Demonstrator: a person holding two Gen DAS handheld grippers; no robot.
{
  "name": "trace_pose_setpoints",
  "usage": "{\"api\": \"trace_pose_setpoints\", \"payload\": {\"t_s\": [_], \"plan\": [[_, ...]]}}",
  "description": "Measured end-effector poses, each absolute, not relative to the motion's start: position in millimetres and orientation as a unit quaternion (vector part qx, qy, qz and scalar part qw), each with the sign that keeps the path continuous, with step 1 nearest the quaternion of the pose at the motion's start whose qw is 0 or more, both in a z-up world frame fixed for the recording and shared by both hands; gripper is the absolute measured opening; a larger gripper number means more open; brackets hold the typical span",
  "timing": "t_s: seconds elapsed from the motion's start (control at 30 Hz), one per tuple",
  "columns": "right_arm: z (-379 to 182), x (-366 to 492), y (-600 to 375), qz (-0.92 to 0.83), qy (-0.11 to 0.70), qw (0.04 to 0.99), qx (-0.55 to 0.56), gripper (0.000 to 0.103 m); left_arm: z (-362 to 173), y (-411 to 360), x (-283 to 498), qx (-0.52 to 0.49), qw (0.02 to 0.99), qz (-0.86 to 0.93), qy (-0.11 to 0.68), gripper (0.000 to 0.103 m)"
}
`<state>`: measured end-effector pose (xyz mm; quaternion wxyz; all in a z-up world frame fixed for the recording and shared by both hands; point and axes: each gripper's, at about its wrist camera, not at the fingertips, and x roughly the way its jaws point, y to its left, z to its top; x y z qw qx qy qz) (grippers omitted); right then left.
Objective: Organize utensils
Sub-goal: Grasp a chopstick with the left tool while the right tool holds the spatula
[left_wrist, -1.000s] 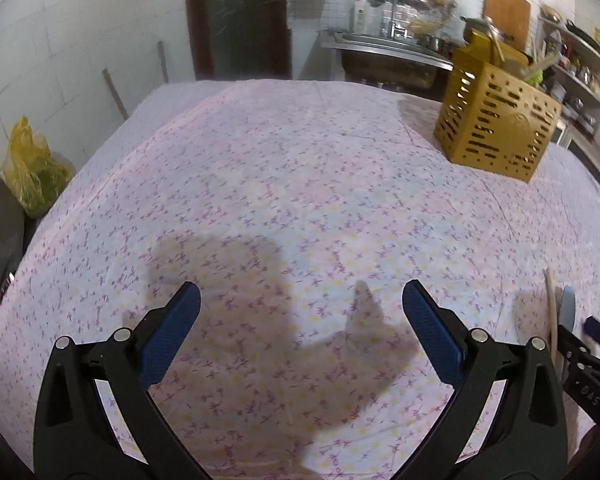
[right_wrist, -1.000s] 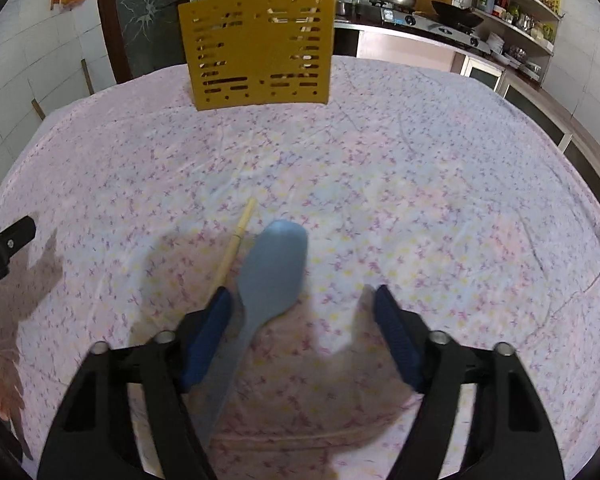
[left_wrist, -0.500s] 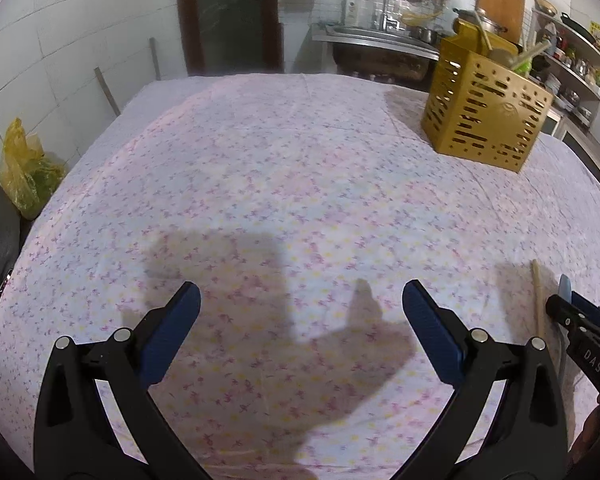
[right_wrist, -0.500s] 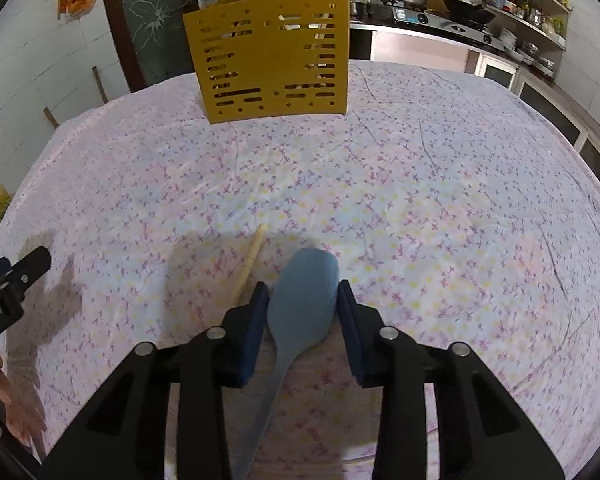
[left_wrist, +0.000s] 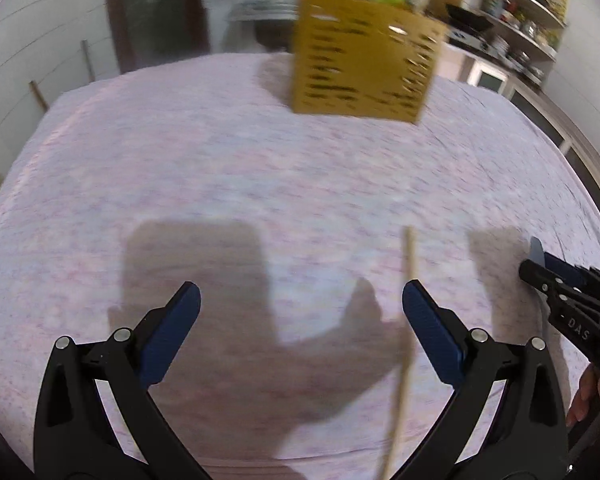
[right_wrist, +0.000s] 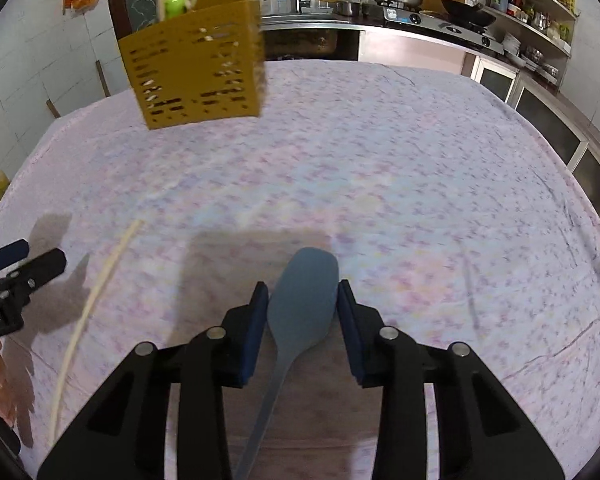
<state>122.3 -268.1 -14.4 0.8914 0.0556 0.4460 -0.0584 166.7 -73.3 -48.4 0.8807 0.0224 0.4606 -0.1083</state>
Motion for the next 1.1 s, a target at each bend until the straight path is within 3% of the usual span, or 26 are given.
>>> {"api": "trace_pose_setpoints", "payload": {"t_s": [0.3, 0.43, 0.6, 0.67, 0.77, 1.0, 1.1], "plan": [[-21, 115, -286, -0.046, 0.431, 0.898, 0.072, 0.036, -54, -125, 168, 0.074, 0.882, -0.126, 0.447, 0.097], [-22, 112, -287, -0.042, 0.426, 0.901, 0.071, 0.036, -61, -131, 174, 0.073, 0.875, -0.119, 0.463, 0.076], [-22, 111, -289, -0.04, 0.422, 0.903, 0.076, 0.036, -62, -133, 178, 0.069, 0.874, -0.117, 0.466, 0.061], [-21, 111, -290, -0.04, 0.422, 0.903, 0.075, 0.036, -62, -136, 179, 0.072, 0.873, -0.122, 0.466, 0.043], [-21, 110, -289, -0.041, 0.422, 0.903, 0.072, 0.036, -60, -141, 181, 0.076, 0.869, -0.129, 0.472, 0.029], [-20, 109, -282, -0.044, 0.421, 0.904, 0.064, 0.036, -58, -138, 184, 0.066, 0.865, -0.133, 0.48, 0.005], [-20, 108, -277, -0.043, 0.42, 0.905, 0.059, 0.036, -57, -127, 183, 0.048, 0.866, -0.133, 0.48, 0.005]]}}
